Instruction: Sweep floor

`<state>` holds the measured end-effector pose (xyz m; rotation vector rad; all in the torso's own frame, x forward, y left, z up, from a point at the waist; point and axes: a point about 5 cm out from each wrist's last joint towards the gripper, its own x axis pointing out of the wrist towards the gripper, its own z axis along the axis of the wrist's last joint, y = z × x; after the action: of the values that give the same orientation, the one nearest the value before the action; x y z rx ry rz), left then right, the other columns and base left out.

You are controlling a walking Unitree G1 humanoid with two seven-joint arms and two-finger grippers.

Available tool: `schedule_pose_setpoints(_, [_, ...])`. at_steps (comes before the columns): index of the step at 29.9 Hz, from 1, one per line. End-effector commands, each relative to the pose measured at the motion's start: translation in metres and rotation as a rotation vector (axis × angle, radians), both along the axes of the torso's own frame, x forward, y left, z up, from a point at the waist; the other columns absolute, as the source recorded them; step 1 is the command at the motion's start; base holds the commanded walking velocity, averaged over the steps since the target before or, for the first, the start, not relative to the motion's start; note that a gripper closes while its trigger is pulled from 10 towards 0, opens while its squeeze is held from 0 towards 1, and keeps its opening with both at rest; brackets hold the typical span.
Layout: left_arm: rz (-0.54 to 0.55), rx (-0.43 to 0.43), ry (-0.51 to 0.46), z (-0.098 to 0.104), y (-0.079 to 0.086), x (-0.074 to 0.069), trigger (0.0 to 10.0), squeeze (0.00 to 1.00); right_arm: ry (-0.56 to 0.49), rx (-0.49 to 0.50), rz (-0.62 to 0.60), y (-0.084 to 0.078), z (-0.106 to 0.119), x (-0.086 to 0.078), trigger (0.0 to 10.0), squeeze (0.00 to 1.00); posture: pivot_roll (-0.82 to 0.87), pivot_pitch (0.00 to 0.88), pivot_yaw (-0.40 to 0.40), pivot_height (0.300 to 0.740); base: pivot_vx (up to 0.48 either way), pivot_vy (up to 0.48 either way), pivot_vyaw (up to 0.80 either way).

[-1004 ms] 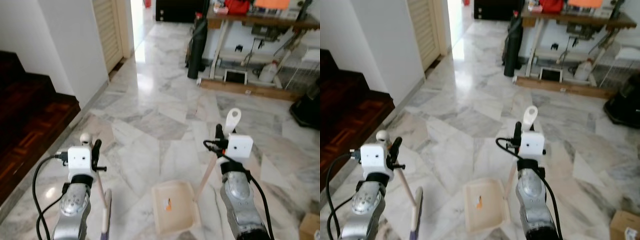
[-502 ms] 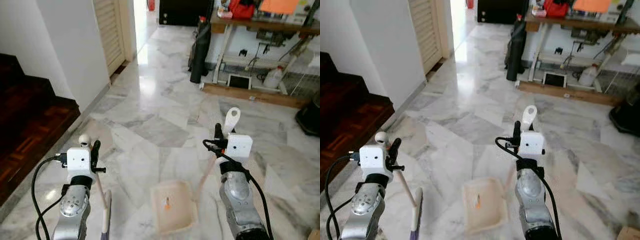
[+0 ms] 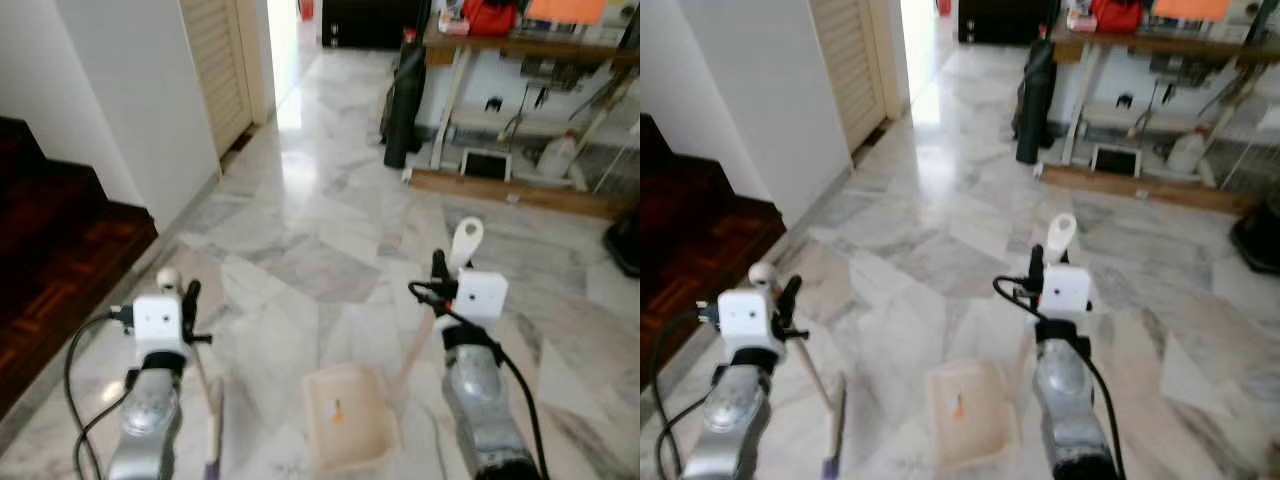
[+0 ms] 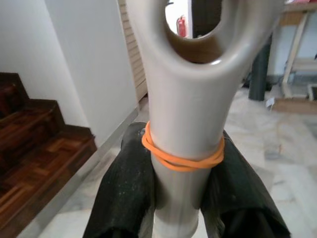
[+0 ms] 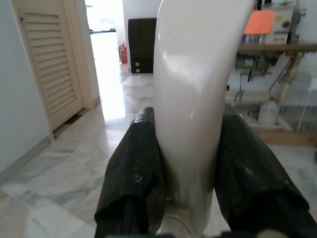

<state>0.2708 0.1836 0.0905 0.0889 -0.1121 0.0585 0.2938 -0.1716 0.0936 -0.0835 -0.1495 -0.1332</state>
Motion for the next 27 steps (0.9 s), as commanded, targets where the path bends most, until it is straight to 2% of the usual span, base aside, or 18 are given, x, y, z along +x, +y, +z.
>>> schedule_pose_setpoints(1, [0.011, 0.019, -0.05, 0.0119, 0.0072, 0.0023, 10.0, 0.0, -0.067, -0.01, 0.025, 0.0069, 0.016, 0.0059, 10.0, 0.0, 0.05, 0.0, 0.013, 0.74, 0.315, 0.0, 0.0])
schedule_pose_setpoints(27, [-0.024, 0.036, -0.045, 0.0121, 0.0019, 0.0052, 10.0, 0.0, -0.073, -0.004, 0.021, 0.0074, 0.0162, 0.005, 10.0, 0.0, 0.05, 0.0, 0.022, 0.74, 0.318, 0.0, 0.0])
